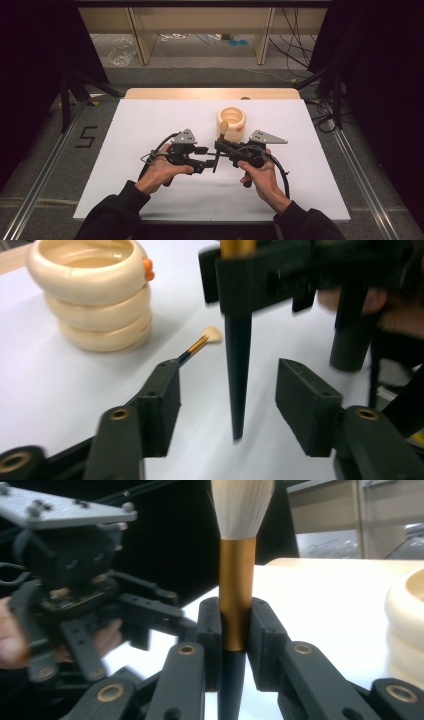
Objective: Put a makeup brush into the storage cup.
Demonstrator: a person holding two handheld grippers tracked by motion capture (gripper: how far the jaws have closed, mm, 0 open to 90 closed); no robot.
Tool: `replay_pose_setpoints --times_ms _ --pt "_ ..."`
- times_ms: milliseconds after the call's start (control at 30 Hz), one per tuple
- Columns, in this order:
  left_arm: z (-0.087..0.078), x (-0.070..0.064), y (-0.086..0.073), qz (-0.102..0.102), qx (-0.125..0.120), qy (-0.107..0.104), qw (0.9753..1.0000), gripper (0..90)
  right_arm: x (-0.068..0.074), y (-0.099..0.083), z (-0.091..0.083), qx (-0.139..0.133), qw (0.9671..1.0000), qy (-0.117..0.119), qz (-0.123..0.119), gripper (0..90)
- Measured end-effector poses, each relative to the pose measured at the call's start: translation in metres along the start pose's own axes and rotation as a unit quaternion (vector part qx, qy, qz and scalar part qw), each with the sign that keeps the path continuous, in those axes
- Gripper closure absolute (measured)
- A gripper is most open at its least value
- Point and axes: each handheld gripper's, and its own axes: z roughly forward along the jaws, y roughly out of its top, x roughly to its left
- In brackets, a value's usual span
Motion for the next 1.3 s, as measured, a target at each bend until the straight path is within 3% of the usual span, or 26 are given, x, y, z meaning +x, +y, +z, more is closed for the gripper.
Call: replay_pose_setpoints --times_ms 167,333,633,733,1067,1300 --pt "-0.013 -0.002 -0.016 0.007 -0.005 0.034 0.9994 32.9 -0.001 0.006 -0.004 0.003 0.9994 -0.020 -0.029 78.0" --pt "-0.025 0.000 -0.032 0.003 -0.017 0.047 0.9988 29.4 -0.003 0.011 -0.004 0.008 0.9980 -0.026 -0.056 78.0" --pt "-0.041 -0.005 -0.055 0.000 -0.023 0.067 0.9975 26.3 -0.009 0.021 -0.004 0.013 0.9956 -0.042 -0.083 78.0" --pt "-0.044 -0.005 -0.061 -0.010 -0.035 0.073 0.9967 25.5 -0.012 0.026 -0.003 0.014 0.9948 -0.048 -0.089 78.0" --pt "-0.049 -0.011 -0.072 0.000 -0.038 0.096 0.9946 23.2 -0.025 0.041 0.003 0.018 0.9921 -0.070 -0.103 78.0" --pt "-0.050 -0.014 -0.075 -0.001 -0.032 0.089 0.9955 22.1 -0.037 0.055 0.005 0.011 0.9917 -0.083 -0.098 78.0"
